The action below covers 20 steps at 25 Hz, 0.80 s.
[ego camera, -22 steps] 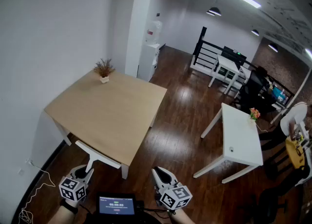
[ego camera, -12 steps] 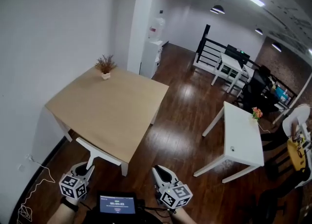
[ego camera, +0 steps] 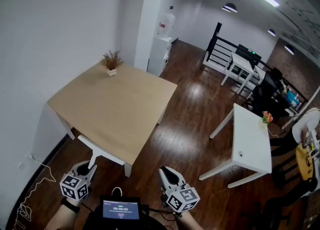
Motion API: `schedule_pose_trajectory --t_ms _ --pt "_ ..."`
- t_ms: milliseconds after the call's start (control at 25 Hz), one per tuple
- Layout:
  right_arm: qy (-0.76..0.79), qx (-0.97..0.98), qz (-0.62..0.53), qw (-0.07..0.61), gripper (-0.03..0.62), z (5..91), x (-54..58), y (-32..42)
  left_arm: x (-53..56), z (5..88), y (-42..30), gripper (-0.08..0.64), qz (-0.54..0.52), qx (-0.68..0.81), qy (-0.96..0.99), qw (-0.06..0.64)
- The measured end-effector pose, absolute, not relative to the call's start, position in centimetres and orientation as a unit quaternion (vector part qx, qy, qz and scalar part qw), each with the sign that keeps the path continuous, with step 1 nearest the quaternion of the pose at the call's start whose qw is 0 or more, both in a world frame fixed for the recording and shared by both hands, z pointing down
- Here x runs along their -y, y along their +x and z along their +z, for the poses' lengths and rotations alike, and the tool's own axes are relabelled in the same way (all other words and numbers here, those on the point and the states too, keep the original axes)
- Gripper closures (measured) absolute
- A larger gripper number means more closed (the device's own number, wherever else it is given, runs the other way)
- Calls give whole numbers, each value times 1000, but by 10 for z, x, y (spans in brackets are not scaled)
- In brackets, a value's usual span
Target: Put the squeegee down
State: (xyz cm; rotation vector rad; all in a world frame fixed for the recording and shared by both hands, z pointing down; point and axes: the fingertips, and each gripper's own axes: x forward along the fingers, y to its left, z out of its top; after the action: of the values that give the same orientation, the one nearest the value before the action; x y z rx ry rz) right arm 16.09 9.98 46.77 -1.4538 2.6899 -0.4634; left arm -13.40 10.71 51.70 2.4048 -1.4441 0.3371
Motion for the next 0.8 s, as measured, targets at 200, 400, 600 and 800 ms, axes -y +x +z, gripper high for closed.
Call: schedule_pose_trajectory --t_ms 200,400,600,800 --pt "-472 -869 -145 19 517 471 -73 159 -71 521 -135 468 115 503 843 150" --pt "-476 -869 -136 8 517 470 -42 155 -26 526 -139 468 112 499 847 148" --pt "-483 -865 -135 5 517 467 -1 152 35 529 -141 468 121 490 853 135" --pt "-489 -862 -136 -5 517 470 44 139 105 539 -144 468 125 478 859 137"
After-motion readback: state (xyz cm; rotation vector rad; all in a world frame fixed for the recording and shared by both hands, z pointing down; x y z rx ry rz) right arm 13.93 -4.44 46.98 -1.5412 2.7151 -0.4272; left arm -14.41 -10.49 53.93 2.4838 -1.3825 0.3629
